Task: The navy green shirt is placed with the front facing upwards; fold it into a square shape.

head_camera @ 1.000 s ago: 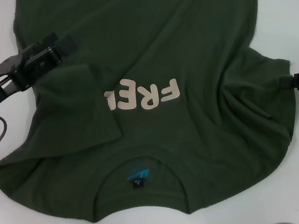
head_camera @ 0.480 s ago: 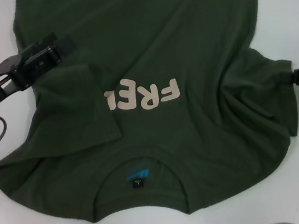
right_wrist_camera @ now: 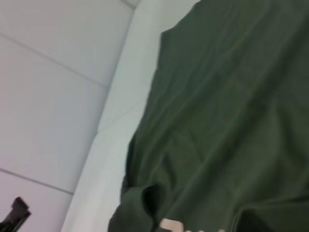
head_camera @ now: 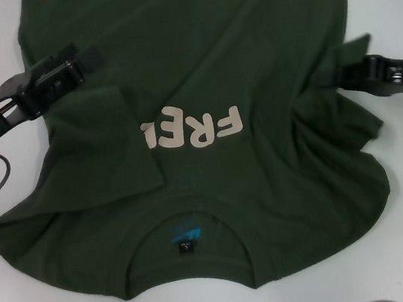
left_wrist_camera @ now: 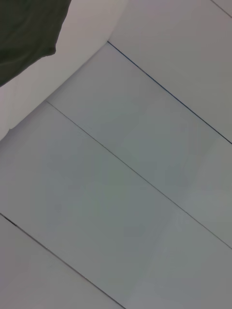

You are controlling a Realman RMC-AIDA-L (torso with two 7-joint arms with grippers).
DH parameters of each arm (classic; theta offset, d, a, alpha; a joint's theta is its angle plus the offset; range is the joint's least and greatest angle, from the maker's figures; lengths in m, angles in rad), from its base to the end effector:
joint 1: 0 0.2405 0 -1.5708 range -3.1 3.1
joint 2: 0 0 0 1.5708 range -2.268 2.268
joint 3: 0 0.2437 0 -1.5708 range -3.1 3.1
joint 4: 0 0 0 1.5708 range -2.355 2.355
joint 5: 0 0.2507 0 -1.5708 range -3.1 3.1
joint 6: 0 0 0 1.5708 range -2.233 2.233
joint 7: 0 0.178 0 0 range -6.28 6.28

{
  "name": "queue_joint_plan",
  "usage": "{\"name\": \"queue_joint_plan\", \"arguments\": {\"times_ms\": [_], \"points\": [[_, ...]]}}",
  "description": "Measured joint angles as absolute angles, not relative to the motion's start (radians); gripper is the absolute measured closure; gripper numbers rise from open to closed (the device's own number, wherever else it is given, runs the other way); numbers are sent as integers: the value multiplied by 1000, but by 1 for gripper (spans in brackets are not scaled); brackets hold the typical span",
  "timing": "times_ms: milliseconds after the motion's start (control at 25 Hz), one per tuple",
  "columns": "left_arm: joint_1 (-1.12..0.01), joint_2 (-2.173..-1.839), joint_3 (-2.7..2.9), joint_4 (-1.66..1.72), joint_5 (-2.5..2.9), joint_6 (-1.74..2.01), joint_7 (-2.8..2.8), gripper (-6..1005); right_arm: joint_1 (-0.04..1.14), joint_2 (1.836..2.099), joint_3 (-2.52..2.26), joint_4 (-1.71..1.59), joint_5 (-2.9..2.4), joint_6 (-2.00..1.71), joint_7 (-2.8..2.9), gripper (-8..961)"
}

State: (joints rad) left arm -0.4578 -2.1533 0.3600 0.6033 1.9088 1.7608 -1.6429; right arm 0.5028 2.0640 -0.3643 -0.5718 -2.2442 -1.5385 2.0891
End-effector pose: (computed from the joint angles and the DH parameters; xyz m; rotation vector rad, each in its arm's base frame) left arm -0.2673 0.3334 0.0004 -2.3693 -1.1338 -1.3165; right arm 0.3275 0.3469 -0.0116 -2.1923 1.8234 0.8147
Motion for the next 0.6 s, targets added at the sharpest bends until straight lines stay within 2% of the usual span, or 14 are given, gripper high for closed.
{"name": "queue_joint_plan", "arguments": {"times_ms": [240,600], "points": [[-458,-2152,359,603,1912,1757,-1643,44,558,2082,-402,-560,-2243,-1506,2097,936],[-457,-2152,361,600,1913,1745,-1643,78,612,2084,-431,-501,-2241,-1461,2098,933]]}}
